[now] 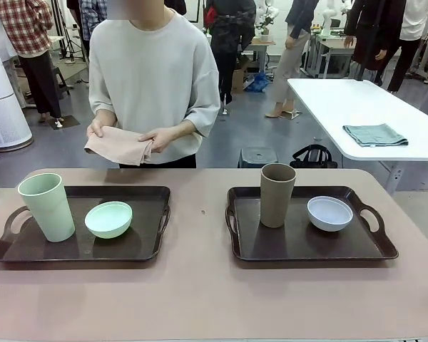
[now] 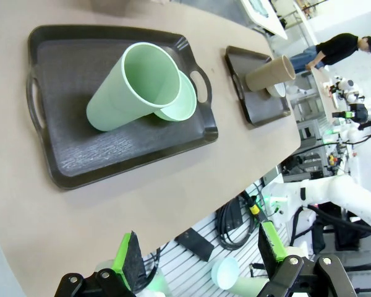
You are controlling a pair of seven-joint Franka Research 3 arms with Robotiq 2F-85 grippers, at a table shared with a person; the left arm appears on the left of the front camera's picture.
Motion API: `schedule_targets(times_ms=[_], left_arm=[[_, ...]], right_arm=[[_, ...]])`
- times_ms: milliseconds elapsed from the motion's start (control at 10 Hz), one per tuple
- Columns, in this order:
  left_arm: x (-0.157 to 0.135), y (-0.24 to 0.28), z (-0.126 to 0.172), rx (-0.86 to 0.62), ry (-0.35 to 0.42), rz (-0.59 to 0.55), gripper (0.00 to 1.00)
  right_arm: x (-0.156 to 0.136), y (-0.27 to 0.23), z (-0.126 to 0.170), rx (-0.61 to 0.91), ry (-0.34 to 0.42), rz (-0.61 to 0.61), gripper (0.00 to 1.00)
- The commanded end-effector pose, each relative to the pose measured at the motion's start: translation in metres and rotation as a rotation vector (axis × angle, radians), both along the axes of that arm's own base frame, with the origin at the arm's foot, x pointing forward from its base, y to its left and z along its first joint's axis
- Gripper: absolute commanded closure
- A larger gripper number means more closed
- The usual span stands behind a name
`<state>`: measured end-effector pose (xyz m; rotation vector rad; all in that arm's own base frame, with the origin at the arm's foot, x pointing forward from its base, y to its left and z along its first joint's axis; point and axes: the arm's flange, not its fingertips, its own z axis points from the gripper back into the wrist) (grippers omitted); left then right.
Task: Set up a tray with a mat and arrange the tableware.
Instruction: Pick up the Picnic Bowl and Reusable plastic cup from the Handle tray in front of the human's position and hold them in the air.
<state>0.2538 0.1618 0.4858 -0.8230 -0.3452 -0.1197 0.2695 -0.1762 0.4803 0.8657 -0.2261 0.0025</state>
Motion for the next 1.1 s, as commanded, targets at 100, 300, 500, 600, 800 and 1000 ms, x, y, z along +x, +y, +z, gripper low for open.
schedule_targets(times_ms=[100,300,500,600,800,1000], left_arm=[[0.0001,0.0021,0.0010,-0.014,-0.020,-0.011,0.00],[0.0001,0.0021,0.0010,-0.014,-0.020,-0.011,0.00],[0.0001,0.0021,0.0010,-0.014,-0.020,-0.011,0.00],[0.0001,0.0021,0.0010,-0.014,-0.020,-0.011,0.00],[0.0001,0.0021,0.0010,-0.014,-0.020,-0.011,0.00],[0.0001,0.0021,0.0010,-0.014,-0.020,-0.011,0.00]], right_arm=[[0.0000,-0.0011,0.0000,0.011,-0.008,0.008,0.00],[0.0000,-0.0011,0.0000,0.011,-0.008,0.008,0.00],[0.0000,-0.0011,0.0000,0.011,-0.008,0.008,0.00],[0.0000,-0.0011,0.0000,0.011,-0.008,0.008,0.00],[0.0000,-0.0011,0.0000,0.011,-0.008,0.008,0.00],[0.0000,-0.0011,0.0000,0.011,-0.008,0.008,0.00]])
